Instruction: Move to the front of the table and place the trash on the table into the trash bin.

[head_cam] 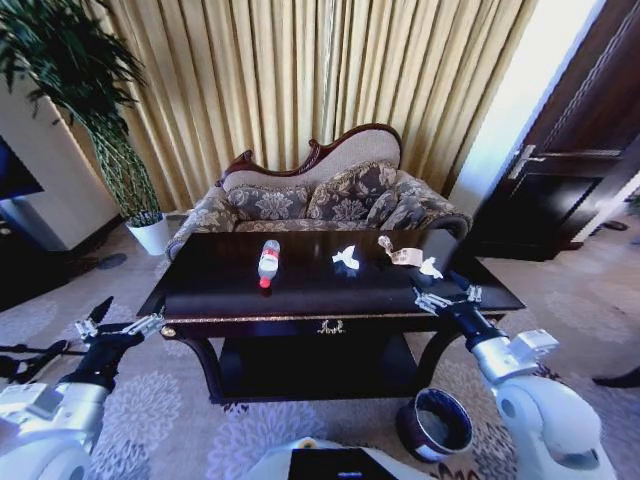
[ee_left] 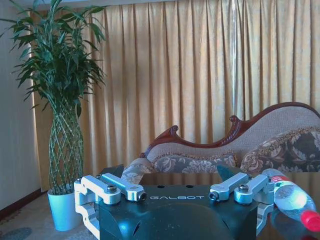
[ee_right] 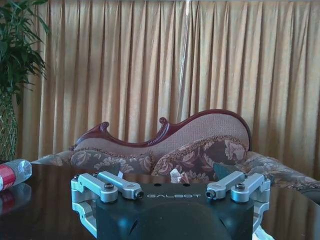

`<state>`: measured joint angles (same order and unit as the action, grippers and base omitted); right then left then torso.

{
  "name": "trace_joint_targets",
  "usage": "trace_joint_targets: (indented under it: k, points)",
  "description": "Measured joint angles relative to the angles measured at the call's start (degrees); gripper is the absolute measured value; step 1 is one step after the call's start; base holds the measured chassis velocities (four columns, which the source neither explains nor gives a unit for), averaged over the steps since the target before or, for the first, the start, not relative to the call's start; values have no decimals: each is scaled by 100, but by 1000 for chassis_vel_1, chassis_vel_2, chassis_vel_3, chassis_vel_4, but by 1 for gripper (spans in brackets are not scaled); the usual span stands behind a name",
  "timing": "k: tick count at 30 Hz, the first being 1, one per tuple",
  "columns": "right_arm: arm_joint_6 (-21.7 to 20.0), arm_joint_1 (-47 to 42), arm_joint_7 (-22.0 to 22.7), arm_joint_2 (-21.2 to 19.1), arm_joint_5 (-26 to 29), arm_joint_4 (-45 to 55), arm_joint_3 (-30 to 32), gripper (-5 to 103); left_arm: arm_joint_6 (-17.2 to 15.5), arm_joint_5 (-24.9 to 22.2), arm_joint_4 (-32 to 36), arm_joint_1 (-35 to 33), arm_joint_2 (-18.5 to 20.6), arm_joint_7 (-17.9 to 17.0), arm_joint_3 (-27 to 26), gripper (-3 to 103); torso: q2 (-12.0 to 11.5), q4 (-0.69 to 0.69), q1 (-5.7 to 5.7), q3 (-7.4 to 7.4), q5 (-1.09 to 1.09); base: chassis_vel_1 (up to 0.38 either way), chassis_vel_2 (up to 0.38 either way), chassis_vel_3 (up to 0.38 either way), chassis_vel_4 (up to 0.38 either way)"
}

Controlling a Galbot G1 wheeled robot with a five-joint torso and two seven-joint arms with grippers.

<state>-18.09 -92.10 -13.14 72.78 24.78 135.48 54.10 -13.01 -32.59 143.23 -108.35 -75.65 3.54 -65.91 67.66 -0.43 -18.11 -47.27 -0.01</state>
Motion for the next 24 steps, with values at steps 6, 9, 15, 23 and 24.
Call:
trace_joint_targets:
  k: [6,9,15,23,24]
  points:
    - [-474,323,311,-401,371,-343,-106,100,30,2,0,-47,-33,-1,5,100,2,0,4,2,1,0,0,0,0]
    - [-556,614,519,-719,510,-815,-156,100,31,3,0,-72,-37,-4,-7,100,3,1,5,2,2,0,0,0,0]
    - [-714,1214,885,-1211,621,-1557,-299,100,27,7,0,-105,-11,-21,5,100,1,1,2,0,2,0,0,0,0]
    - [-1044,1843,1086,-1761,921,-2308,-679,100,-73,-23,0,-96,44,-101,30,100,1,0,3,0,2,0,0,0,0]
    - [-1086,1907,1170,-1825,1060,-2392,-785,100,-96,-34,0,-90,44,-107,51,100,1,1,2,0,2,0,0,0,0]
